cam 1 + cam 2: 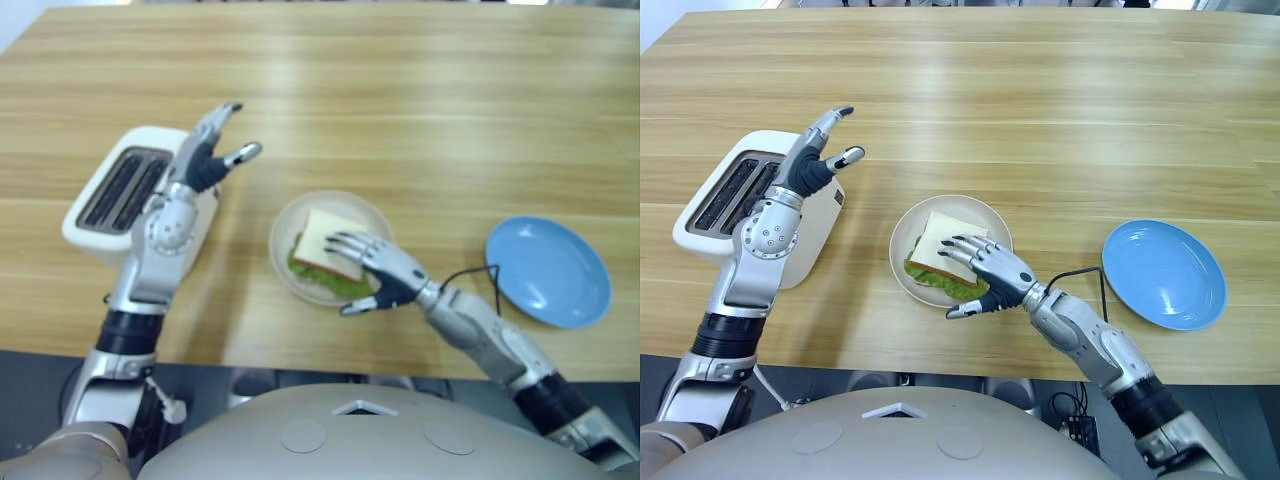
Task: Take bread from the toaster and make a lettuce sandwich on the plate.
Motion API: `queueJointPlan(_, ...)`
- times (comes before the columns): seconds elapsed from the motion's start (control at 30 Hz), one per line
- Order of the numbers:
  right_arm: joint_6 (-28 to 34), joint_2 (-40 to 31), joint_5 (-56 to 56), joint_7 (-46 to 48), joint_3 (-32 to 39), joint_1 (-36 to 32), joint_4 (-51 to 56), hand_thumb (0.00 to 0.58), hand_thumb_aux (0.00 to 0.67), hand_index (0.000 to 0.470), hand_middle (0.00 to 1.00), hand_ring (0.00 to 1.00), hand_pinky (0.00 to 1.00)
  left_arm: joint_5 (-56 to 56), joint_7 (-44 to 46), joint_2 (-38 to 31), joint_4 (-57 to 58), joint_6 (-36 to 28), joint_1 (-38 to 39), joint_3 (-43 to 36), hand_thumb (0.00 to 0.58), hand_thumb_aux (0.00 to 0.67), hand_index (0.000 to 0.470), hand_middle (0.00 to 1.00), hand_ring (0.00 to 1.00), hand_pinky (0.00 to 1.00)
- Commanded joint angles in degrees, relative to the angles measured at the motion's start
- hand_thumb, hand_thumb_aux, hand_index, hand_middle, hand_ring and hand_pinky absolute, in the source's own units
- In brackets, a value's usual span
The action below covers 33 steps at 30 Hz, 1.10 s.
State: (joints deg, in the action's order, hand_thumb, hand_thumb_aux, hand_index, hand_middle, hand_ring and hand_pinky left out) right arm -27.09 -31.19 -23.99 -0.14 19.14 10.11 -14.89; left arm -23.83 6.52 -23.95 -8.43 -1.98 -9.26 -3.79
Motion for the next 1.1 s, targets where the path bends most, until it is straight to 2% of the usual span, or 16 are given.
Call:
queueJointPlan(0.03, 5.5, 4.3, 23.0, 0.8, -8.0, 0.8, -17.6, 0.0, 0.0, 0.0, 0.0, 0.0, 0.0, 5.3, 3.9, 0.3, -0.9, -1.4, 1.7, 1.7, 0.0, 0.0, 0.0, 0.0, 0.0, 0.0)
queueJointPlan(0.13, 10.3, 5.7, 26.9, 1.9, -11.9, 2.3, -24.7, 0.0, 0.0, 0.0, 0.0, 0.0, 0.0, 10.5, 9.3, 0.0, -4.3, -1.1, 3.5, 0.5, 0.0, 0.0, 0.0, 0.0, 0.0, 0.0)
queueJointPlan(0.27, 13.9, 2.3, 19.8, 6.5, -15.6, 5.5, -25.4, 0.0, 0.0, 0.0, 0.0, 0.0, 0.0, 14.5, 13.9, -1.7, -11.2, -2.2, 6.7, 2.3, 0.0, 0.0, 0.0, 0.0, 0.0, 0.0)
queueJointPlan(0.43, 12.0, -7.2, 6.9, 13.1, -18.5, 13.8, -18.8, 0.0, 0.0, 0.0, 0.0, 0.0, 0.0, 18.7, 21.9, -8.1, -16.4, -3.4, 11.3, 4.4, 0.0, 0.0, 0.0, 0.0, 0.0, 0.0)
queueJointPlan(0.47, 11.6, -8.9, 4.9, 13.9, -18.9, 15.6, -16.8, 0.0, 0.0, 0.0, 0.0, 0.0, 0.0, 18.6, 23.5, -9.8, -16.8, -3.3, 12.8, 4.3, 0.427, 0.326, 0.224, 1.0, 1.0, 1.0)
queueJointPlan(0.5, 11.3, -10.3, 4.2, 14.9, -19.1, 16.9, -14.9, 0.0, 0.0, 0.0, 0.0, 0.0, 0.0, 18.8, 24.7, -11.2, -17.0, -3.1, 13.9, 4.3, 0.58, 0.67, 0.46, 1.0, 1.0, 1.0)
queueJointPlan(0.63, 9.6, -11.5, 3.5, 16.6, -18.6, 19.1, -10.1, 0.0, 0.0, 0.0, 0.0, 0.0, 0.0, 17.7, 29.1, -15.7, -16.1, -1.3, 16.6, 2.9, 0.58, 0.67, 0.46, 1.0, 1.0, 1.0)
queueJointPlan(0.67, 9.7, -11.2, 3.3, 17.2, -17.8, 19.1, -9.6, 0.48, 0.391, 0.269, 1.0, 1.0, 1.0, 17.2, 30.1, -16.5, -16.3, -1.2, 17.2, 2.0, 0.58, 0.67, 0.46, 1.0, 1.0, 1.0)
queueJointPlan(0.7, 9.5, -10.8, 2.5, 17.6, -16.8, 19.0, -9.2, 0.48, 0.391, 0.269, 1.0, 1.0, 1.0, 16.3, 30.8, -17.1, -16.6, -0.9, 17.7, 0.8, 0.58, 0.67, 0.46, 1.0, 1.0, 1.0)
queueJointPlan(0.73, 9.4, -10.2, 1.3, 17.3, -16.1, 18.6, -8.8, 0.553, 0.525, 0.361, 1.0, 1.0, 1.0, 15.3, 31.1, -17.4, -16.7, -0.7, 18.0, -0.2, 0.58, 0.67, 0.46, 1.0, 1.0, 1.0)
queueJointPlan(0.77, 9.2, -9.6, 0.1, 17.0, -15.3, 18.1, -8.3, 0.58, 0.67, 0.46, 1.0, 1.0, 1.0, 13.9, 30.8, -17.4, -16.5, -0.4, 17.8, -1.3, 0.58, 0.67, 0.46, 1.0, 1.0, 1.0)
queueJointPlan(0.97, 8.5, -8.7, -4.4, 19.5, -10.1, 14.0, -4.7, 0.58, 0.67, 0.46, 1.0, 1.0, 1.0, 7.5, 31.2, -16.7, -13.3, 0.3, 16.3, -8.4, 0.58, 0.67, 0.46, 1.0, 1.0, 1.0)
queueJointPlan(1.1, 9.6, -9.4, -4.1, 24.0, -7.4, 14.1, -5.8, 0.58, 0.67, 0.46, 1.0, 1.0, 1.0, 2.4, 32.6, -16.0, -9.0, 0.7, 14.1, -15.0, 0.58, 0.67, 0.46, 1.0, 1.0, 1.0)
